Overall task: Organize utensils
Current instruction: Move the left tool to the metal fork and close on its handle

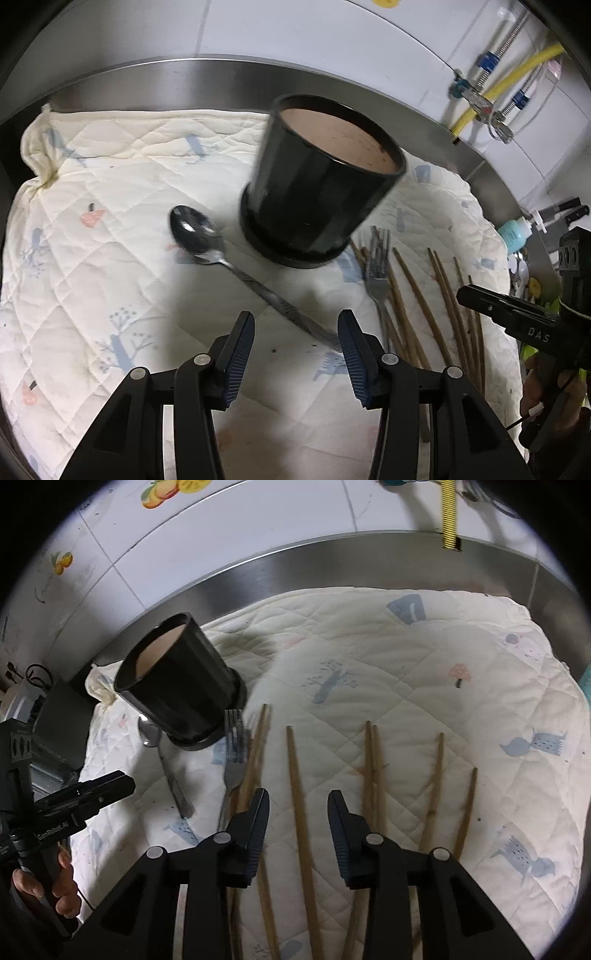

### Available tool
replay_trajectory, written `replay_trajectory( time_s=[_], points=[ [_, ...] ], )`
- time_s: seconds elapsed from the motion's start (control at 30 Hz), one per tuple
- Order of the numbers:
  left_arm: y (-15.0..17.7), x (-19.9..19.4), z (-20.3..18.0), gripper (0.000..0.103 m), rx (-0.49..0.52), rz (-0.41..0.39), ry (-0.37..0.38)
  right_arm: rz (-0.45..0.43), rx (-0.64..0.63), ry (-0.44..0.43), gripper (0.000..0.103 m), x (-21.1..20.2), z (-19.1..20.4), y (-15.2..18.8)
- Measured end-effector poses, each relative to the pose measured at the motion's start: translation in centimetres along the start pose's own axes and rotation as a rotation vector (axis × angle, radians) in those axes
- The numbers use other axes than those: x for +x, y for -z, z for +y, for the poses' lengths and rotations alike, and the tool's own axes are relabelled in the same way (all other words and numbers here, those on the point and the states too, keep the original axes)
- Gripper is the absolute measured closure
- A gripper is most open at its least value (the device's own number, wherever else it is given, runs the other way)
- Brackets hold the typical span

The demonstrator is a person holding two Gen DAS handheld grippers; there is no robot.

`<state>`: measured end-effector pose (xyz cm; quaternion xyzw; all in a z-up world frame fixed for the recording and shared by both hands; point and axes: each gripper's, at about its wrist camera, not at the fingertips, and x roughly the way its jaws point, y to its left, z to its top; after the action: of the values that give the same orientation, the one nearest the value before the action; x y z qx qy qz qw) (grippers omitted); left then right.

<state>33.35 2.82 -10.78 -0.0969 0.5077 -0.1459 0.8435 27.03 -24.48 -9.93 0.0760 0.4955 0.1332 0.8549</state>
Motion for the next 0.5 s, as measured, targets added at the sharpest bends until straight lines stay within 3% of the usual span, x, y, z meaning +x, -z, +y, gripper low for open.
replay_trajectory(
  time_s=[0.5],
  points=[
    [1.7,0.4,-5.6,0.055,0.071,-0.020,0.006,0.007,-0.005,0.061,0.067,-0.7,-2.7,0.8]
  ],
)
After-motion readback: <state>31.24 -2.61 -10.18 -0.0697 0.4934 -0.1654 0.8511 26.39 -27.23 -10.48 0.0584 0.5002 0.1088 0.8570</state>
